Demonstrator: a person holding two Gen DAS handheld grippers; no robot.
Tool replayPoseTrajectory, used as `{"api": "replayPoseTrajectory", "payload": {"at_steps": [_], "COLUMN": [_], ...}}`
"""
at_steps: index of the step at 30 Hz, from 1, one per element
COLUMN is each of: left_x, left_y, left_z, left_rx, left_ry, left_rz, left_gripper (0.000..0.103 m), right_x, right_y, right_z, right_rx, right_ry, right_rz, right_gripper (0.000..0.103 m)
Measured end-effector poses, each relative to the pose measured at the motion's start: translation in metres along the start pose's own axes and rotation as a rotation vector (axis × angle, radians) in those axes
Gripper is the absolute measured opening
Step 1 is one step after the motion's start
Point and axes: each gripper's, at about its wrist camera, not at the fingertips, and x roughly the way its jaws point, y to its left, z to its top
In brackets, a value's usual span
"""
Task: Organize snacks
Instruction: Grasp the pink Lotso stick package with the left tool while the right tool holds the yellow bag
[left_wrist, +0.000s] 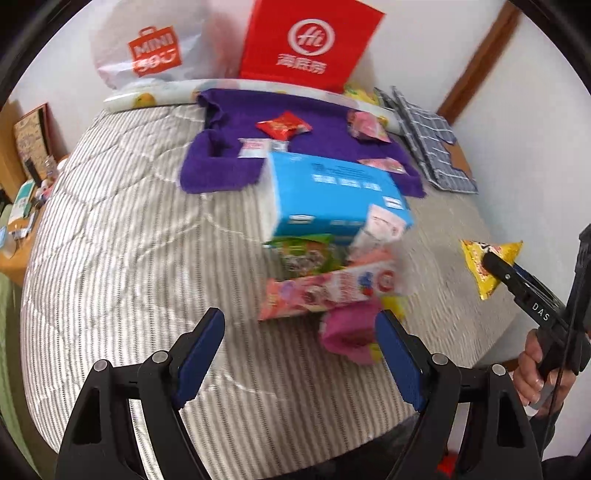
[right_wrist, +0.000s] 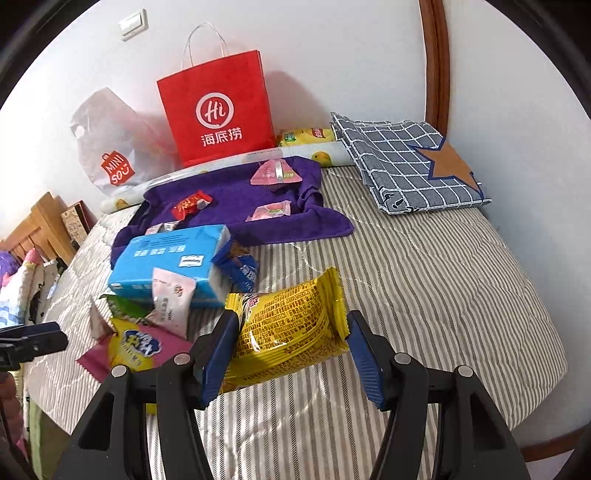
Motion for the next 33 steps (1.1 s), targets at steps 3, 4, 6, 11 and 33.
{"api": "replayPoseTrajectory", "payload": {"at_steps": [3,4,6,11,33], "left_x": [-0.002,-0.002,-0.002,0.010,-0.015], "left_y": [-0.014,-0.021,-0.031,-0.054,0.020], "left_z": [0.002,0.005,0.009,0.028,-0.008], "left_rx": [0.019,0.029,0.043,0.067,0.013], "left_ry": [-0.014,-0.020,-0.032,-0.051,-0.014], "left_rz": [-0.029,-0.043,-0.055,-0.013,0.124], "left_gripper": [0.083,0.083,0.083,0.083,0.021], "right_x": [-0.009,-0.011,-0.016,-0.020,-0.003], "right_y": [0.000,0.000,-0.003,-0.011,-0.004], "right_z": [-0.002,-0.002,-0.003,-0.006,-0.019], "right_rx": [-0.002,-0.002,0.006,0.023,0.018], "right_ry": [-0.011,-0.014,-0.020,-0.017,0.031], "right_rz": [-0.001,-0.002,-0.002,-0.007,-0.017], "right_gripper": [0.058,0.058,0.058,0.058,0.058]}}
